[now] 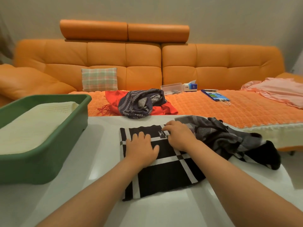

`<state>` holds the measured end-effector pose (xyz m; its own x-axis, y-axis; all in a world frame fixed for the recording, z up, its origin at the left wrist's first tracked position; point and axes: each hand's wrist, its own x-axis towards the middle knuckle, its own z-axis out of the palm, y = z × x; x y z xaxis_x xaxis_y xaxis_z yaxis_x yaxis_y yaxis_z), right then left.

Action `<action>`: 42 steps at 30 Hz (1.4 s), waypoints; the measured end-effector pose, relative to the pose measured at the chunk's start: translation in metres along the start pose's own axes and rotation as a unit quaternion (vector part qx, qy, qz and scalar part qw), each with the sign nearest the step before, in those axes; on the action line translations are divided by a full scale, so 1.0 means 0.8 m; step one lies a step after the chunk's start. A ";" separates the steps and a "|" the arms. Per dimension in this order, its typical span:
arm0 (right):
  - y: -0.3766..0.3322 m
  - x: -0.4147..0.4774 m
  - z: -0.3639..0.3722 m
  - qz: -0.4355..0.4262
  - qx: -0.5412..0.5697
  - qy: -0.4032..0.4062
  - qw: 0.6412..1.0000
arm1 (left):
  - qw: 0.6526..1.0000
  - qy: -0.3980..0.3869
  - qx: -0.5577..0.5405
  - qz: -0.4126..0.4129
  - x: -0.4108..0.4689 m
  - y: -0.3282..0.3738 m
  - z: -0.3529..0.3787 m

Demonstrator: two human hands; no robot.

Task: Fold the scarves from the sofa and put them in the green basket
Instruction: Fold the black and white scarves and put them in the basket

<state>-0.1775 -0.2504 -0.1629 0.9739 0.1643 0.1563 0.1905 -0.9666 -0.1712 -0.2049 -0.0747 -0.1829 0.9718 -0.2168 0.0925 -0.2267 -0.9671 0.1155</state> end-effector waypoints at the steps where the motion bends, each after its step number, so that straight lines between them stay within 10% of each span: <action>1: -0.002 -0.009 -0.002 0.001 0.009 -0.021 1.000 | 1.000 -0.030 -0.004 -0.002 -0.007 -0.004 0.004; 8: -0.016 -0.080 -0.015 0.003 0.045 -0.108 0.993 | 0.993 -0.117 0.003 0.023 -0.022 -0.100 -0.005; 13: -0.028 -0.119 -0.018 -0.048 0.011 -0.068 0.996 | 0.984 -0.045 0.170 -0.018 -0.032 -0.129 -0.026; 16: -0.038 -0.130 -0.014 -0.074 -0.023 -0.019 0.997 | 0.996 0.018 0.073 0.047 -0.048 -0.088 -0.035; 23: -0.071 -0.139 0.003 -0.016 0.052 -0.136 0.989 | 0.979 -0.189 0.018 0.068 -0.078 -0.068 -0.023; 28: -0.059 -0.138 -0.036 -0.044 0.084 0.028 0.995 | 0.965 -0.258 0.023 0.034 -0.065 -0.109 -0.051; 31: -0.030 -0.132 -0.045 -0.015 -0.060 0.072 0.995 | 0.971 -0.231 0.052 0.025 -0.059 -0.105 -0.063; 36: 0.011 -0.128 -0.050 0.184 -0.072 -0.091 0.976 | 0.989 -0.034 -0.044 0.138 -0.055 -0.040 -0.066; 42: 0.030 -0.125 -0.060 0.127 -0.124 -0.002 0.984 | 0.959 -0.045 -0.055 0.276 -0.063 0.047 -0.044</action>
<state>-0.2764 -0.3000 -0.1356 0.9868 -0.0883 0.1355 -0.0943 -0.9948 0.0385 -0.2646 -0.0956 -0.1487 0.7023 -0.7068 0.0851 -0.7087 -0.6829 0.1773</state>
